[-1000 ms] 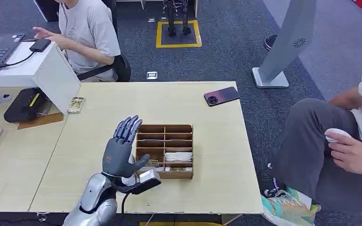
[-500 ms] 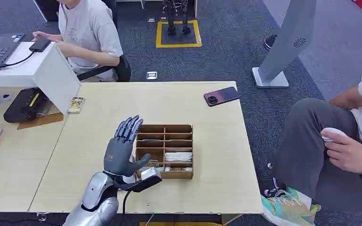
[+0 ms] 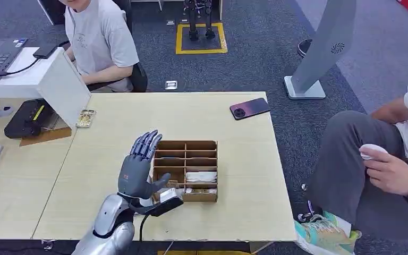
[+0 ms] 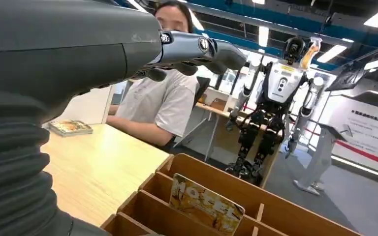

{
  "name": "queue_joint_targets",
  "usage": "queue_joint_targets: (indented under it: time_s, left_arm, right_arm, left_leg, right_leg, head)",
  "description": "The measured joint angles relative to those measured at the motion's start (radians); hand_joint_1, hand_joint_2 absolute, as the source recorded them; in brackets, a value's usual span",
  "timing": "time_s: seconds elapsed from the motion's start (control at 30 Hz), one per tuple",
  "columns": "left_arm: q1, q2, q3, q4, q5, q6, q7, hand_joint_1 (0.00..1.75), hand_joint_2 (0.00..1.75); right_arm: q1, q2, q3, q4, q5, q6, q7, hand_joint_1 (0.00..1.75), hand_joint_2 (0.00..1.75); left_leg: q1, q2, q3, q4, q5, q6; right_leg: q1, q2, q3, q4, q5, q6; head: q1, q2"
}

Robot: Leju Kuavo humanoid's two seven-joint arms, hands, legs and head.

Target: Pass the card to the sensor for recognition and then transmit it.

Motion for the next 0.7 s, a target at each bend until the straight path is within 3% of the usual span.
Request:
queue_joint_targets:
  time_s: [0.7]
  left_arm:
    - [-0.031, -0.014, 0.0, 0.046, -0.056, 0.02, 0.025, 0.0, 1.75]
  right_arm:
    - [-0.001, 0.0, 0.002, 0.0, 0.002, 0.0, 0.0, 0.0, 1.75]
  left_leg:
    - [0.0, 0.0, 0.0, 0.0, 0.0, 0.0]
  right_leg:
    - [0.0, 0.0, 0.0, 0.0, 0.0, 0.0]
  head:
    - [0.0, 0.0]
